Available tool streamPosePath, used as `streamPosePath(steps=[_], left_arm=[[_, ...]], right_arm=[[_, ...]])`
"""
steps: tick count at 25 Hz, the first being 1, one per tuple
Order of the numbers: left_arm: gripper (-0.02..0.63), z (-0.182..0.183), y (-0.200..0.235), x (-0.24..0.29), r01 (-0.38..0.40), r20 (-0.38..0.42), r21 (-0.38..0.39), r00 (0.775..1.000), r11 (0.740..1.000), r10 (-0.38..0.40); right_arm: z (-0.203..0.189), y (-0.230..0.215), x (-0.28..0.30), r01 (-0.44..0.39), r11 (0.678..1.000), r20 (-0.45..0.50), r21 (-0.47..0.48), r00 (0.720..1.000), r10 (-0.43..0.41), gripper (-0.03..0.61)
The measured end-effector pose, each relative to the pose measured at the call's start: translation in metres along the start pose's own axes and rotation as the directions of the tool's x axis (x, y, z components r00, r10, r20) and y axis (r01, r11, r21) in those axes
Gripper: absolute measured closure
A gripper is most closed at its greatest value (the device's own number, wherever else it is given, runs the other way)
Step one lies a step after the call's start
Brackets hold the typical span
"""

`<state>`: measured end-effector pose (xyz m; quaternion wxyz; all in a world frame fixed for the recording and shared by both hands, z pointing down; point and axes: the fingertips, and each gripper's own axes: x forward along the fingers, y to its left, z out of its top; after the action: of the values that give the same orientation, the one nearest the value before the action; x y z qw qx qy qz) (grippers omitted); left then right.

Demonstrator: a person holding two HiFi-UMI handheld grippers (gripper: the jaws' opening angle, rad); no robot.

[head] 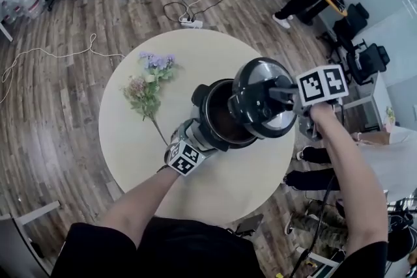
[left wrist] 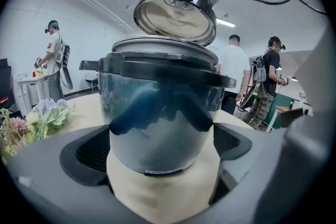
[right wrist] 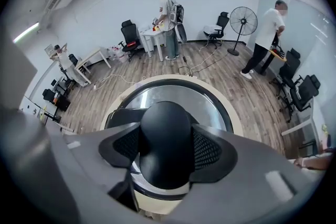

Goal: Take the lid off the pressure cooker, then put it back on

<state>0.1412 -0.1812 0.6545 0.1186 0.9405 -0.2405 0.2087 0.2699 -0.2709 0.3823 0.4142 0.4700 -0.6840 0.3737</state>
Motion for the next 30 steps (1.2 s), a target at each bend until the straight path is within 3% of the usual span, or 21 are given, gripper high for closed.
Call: streamPosePath(steps=[7,16,23,30], left_arm=[[0.023,0.002,-0.001,0.0,-0.001,-0.004,0.003,1.0,1.0,0.001],[0.023,0.001,-0.001,-0.003,0.0,-0.018,0.003,1.0,1.0,0.0],[0.023,0.004,0.0,-0.003,0.0,-0.029,0.004,1.0,1.0,0.0],[0.023,0.002,0.001,-0.002,-0.001,-0.037,0.006,0.999,1.0,0.001]], right_arm=[[-0.054,-0.066,-0.051,0.08,0.992,-0.006,0.103,0.997,-0.079,0.288],[-0.2,-0.122,-0.057,0.143,0.944,-0.1,0.298,0.988,-0.118,0.288],[-0.299,-0.127,-0.002,0.169,0.907,-0.156,0.386,0.981,-0.117,0.288],[-0.341,-0.107,0.09,0.174,0.871,-0.184,0.46,0.978,-0.098,0.289]])
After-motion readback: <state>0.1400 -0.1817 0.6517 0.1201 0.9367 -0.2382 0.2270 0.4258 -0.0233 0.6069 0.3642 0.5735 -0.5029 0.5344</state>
